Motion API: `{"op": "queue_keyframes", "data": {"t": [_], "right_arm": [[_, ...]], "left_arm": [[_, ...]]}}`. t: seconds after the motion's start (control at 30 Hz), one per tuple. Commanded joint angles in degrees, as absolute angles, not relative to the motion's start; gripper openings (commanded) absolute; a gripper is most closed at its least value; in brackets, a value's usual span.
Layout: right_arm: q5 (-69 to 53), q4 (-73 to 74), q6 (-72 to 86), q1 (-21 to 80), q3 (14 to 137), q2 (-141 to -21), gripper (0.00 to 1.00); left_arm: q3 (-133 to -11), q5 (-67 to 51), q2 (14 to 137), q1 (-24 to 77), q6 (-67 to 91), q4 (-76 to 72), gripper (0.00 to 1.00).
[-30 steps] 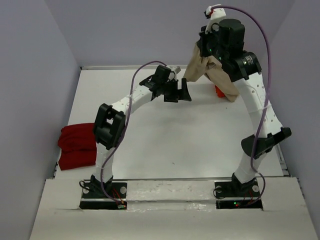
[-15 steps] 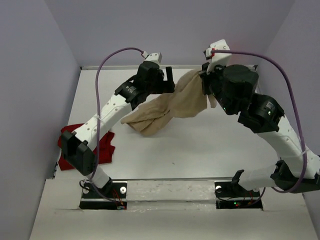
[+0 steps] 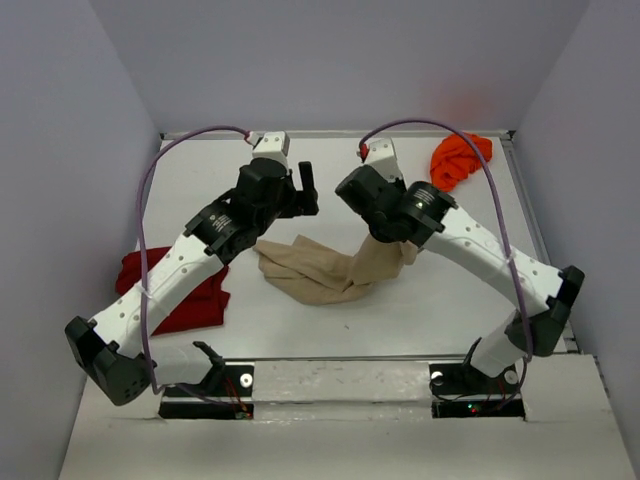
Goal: Fold and stack the t-shirts
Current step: Move the tshirt to the center of the board
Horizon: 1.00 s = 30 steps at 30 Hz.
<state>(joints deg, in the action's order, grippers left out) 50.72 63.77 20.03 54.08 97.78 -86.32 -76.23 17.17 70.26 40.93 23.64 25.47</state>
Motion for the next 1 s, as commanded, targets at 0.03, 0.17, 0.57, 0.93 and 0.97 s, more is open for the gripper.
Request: {"op": "queue_keyframes", "data": {"t": [0.03,0.17,0.57,0.93,0.97], "right_arm": [[61.97,81.04,40.41,54.32,106.97,-91.77,0.0],[56.17,71.55,37.44,49.49,98.19,-87.55,0.0],[44.3,57.75,34.81,32.18,78.14,-85.34,0.0],[44.12,54.58,37.35,26.63,72.25,-83.68,0.0],[43.95,54.58,38.75,26.11,71.46,-83.24,0.0]], "left_arm": [[-73.83,12.49,72.15,40.52,24.7,22.07,0.99],[-74.53,11.6,73.39,40.25,25.14,23.55,0.99],[-72.34,-1.91,76.55,39.11,23.47,19.25,0.99],[-70.93,-4.83,74.1,37.18,22.76,18.81,0.99],[-70.75,-4.75,73.92,37.0,22.76,18.81,0.99]]}}
